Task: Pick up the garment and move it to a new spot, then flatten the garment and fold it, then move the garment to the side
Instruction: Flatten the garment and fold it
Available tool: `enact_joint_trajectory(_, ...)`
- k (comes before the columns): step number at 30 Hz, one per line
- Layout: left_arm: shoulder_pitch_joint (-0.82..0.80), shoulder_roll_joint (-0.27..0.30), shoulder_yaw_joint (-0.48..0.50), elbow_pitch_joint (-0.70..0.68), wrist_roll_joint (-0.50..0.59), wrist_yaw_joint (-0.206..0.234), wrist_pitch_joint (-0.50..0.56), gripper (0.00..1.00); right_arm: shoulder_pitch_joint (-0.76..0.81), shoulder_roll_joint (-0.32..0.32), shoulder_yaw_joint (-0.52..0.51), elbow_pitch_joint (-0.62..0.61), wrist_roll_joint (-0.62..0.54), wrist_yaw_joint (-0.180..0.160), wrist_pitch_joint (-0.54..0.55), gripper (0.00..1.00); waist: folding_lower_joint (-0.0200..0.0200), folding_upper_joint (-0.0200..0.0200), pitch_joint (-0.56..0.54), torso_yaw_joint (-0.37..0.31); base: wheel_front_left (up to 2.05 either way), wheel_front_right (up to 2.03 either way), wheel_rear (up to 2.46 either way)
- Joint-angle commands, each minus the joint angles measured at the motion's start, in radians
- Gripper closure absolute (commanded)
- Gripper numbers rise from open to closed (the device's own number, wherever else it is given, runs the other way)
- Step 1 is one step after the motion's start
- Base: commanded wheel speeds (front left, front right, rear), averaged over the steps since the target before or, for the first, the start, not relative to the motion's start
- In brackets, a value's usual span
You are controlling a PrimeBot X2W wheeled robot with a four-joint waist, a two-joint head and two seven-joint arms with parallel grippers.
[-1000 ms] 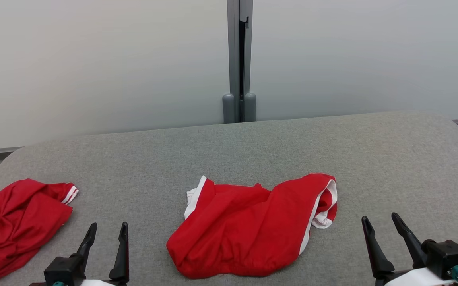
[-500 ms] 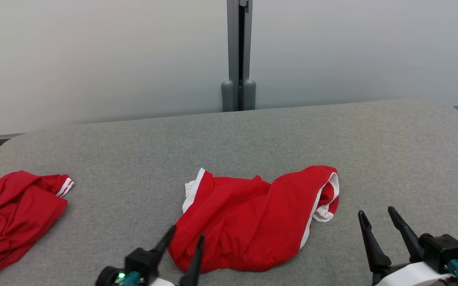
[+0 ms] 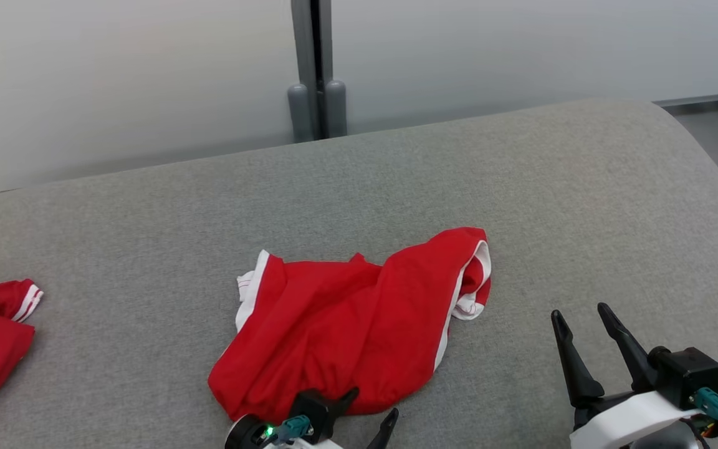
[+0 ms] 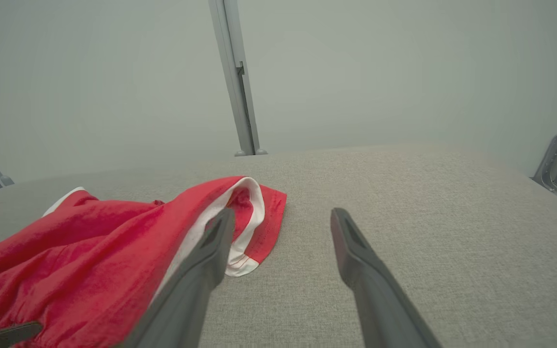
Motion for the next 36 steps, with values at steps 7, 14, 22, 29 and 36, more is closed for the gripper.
enact_joint_trajectory(7, -0.088, 0.001, -0.036, 0.131, -0.051, 0.015, -0.01, 1.0, -0.033, -0.002, -0.005, 0.026, 0.013, 0.0, -0.027, 0.0, 0.0, 0.0, 0.052, -0.066, 0.0, 0.0, 0.0)
enact_joint_trajectory(14, -0.098, 0.002, -0.009, 0.087, -0.141, -0.003, -0.014, 1.0, -0.038, 0.003, -0.021, 0.044, 0.013, 0.0, -0.039, 0.0, 0.0, 0.0, 0.05, -0.054, 0.0, 0.0, 0.0)
enact_joint_trajectory(22, -0.051, 0.123, 0.027, -0.168, -0.17, 0.042, 0.115, 1.0, -0.028, 0.013, -0.048, 0.045, 0.007, 0.0, -0.047, 0.0, 0.0, 0.0, 0.045, 0.017, 0.0, 0.0, 0.0)
enact_joint_trajectory(29, 0.01, 0.257, 0.102, -0.426, -0.187, 0.13, 0.222, 1.0, -0.037, 0.018, -0.059, 0.042, 0.005, 0.0, -0.051, 0.0, 0.0, 0.0, 0.052, 0.065, 0.0, 0.0, 0.0)
enact_joint_trajectory(36, -0.003, 0.325, 0.175, -0.504, -0.216, 0.165, 0.258, 1.0, -0.052, 0.018, -0.056, 0.038, 0.006, 0.0, -0.05, 0.0, 0.0, 0.0, 0.07, 0.074, 0.0, 0.0, 0.0)
